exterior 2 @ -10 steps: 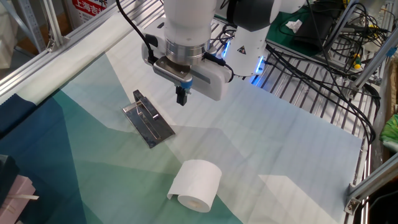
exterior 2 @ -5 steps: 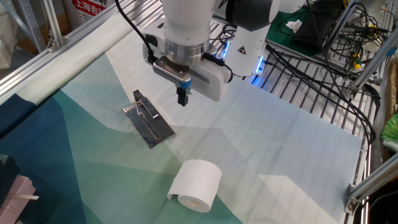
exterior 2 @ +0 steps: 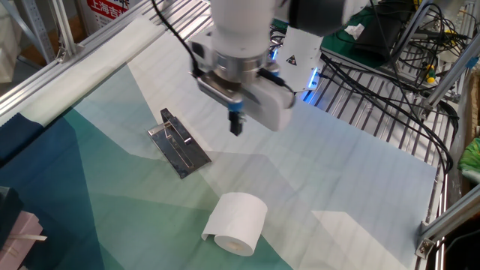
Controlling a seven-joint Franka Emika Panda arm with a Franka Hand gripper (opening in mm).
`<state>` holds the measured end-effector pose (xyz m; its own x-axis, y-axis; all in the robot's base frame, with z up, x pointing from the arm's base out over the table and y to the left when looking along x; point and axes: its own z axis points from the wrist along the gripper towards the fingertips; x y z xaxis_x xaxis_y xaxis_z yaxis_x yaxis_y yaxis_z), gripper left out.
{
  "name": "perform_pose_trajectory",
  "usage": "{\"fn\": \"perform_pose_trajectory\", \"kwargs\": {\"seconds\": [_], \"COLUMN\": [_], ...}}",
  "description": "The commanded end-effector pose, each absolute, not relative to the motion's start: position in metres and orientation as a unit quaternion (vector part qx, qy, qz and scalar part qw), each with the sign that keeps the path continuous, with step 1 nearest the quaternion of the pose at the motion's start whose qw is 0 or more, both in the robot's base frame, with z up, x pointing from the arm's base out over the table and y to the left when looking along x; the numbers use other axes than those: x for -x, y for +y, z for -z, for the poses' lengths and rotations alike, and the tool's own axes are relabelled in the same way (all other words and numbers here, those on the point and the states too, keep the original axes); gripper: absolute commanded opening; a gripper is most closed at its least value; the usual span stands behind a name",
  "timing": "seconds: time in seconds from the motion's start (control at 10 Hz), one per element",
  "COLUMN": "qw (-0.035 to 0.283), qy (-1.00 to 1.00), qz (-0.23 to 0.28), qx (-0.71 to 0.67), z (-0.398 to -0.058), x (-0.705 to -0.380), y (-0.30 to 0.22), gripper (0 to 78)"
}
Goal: Put the toilet paper on its holder
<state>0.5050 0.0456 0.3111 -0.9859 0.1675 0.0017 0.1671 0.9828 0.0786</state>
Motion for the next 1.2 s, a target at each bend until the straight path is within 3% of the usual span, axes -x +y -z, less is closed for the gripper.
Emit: {"fn": "perform_pose_trajectory", "kwargs": {"seconds": [0.1, 0.4, 1.2], "qw": [0.003, -0.011, -0.009], "qy": [0.997, 0.998, 0.999], "qz": [-0.036, -0.034, -0.023], "qx": [-0.068, -0.046, -0.041], "z": [-0.324, -0.332, -0.328], "x": [-0.508, -0.506, -0.509], "y": [0.065, 0.081, 0.088], "gripper": [0.0, 0.0, 0.0]}}
